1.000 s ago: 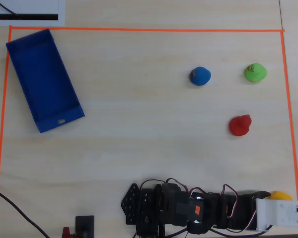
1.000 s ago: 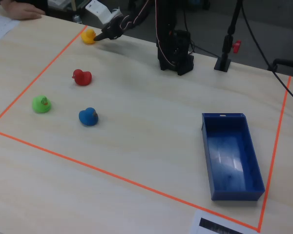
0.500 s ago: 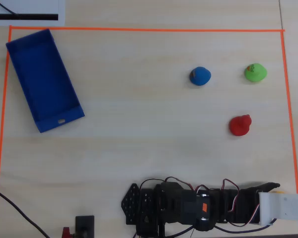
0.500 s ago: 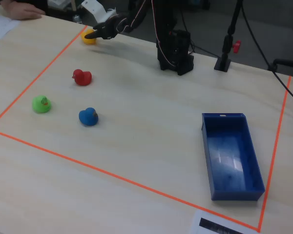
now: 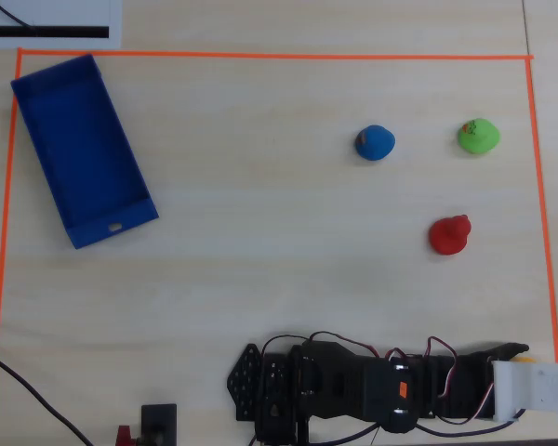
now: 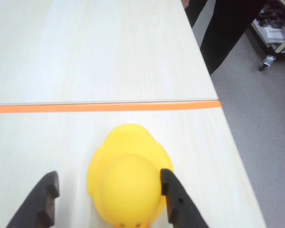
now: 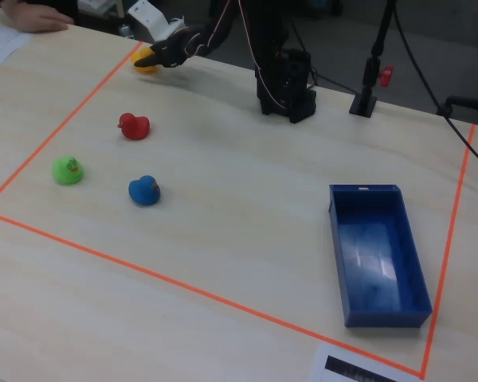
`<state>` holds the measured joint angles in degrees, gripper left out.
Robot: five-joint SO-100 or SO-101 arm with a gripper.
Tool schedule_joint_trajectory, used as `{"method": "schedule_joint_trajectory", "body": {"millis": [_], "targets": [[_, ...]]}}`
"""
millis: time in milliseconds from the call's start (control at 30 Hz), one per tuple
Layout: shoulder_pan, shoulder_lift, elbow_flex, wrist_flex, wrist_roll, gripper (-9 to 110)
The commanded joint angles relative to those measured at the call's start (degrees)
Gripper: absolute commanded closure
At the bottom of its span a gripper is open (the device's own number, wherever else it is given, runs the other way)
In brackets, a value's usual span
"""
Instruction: Grasp yellow duck and put it into box.
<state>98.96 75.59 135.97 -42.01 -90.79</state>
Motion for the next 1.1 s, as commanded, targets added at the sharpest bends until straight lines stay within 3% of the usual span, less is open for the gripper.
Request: {"method": "schedule_joint_trajectory", "body": {"millis": [0, 1067], "targets": [[0.6, -0.8, -3.7, -1.8, -0.8, 72], [-0.4, -11.7, -13.0, -1.8, -1.7, 71]]}}
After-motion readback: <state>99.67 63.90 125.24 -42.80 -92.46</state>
